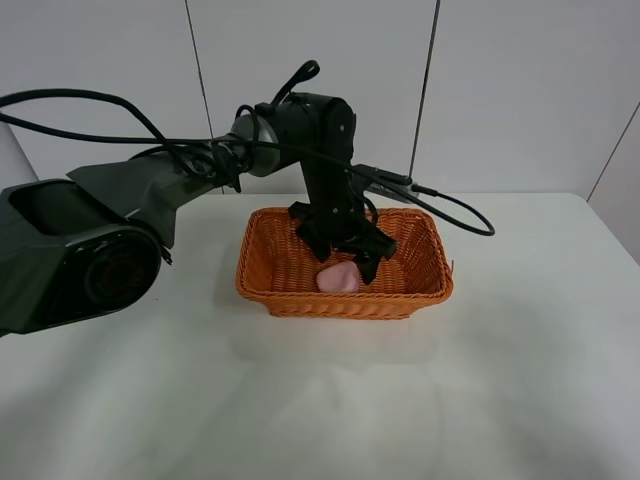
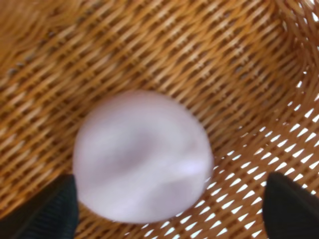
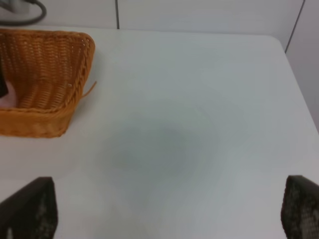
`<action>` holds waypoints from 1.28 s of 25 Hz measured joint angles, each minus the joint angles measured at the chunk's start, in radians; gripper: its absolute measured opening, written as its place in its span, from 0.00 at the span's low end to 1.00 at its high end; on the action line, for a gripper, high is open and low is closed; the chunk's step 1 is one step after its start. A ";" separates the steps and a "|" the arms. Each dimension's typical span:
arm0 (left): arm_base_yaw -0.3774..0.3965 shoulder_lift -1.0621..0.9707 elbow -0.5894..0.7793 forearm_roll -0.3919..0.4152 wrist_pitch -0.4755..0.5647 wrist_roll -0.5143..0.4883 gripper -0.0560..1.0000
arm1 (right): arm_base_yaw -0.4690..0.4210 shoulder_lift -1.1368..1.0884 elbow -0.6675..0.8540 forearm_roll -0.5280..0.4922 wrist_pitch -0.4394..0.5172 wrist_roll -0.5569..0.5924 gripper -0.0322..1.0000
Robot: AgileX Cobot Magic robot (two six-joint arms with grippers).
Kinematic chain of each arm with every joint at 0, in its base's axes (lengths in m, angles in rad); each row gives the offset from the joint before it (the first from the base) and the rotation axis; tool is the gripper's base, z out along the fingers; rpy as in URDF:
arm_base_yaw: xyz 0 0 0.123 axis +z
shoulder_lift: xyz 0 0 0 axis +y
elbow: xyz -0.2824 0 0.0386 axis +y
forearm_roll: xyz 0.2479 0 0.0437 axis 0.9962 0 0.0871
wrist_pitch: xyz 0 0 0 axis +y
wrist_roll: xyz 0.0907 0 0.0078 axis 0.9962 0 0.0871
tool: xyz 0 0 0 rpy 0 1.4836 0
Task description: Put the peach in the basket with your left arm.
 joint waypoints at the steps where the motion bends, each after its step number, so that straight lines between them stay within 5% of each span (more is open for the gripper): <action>1: 0.010 -0.019 0.000 0.005 0.000 0.000 0.83 | 0.000 0.000 0.000 0.000 0.000 0.000 0.70; 10: 0.197 -0.195 -0.008 0.034 0.002 0.001 0.84 | 0.000 0.000 0.000 0.000 0.000 0.000 0.70; 24: 0.695 -0.173 0.072 -0.007 0.001 0.000 0.83 | 0.000 0.000 0.000 0.000 0.000 0.000 0.70; 32: 0.703 -0.267 0.147 -0.040 0.001 0.000 0.83 | 0.000 0.000 0.000 0.000 0.000 0.000 0.70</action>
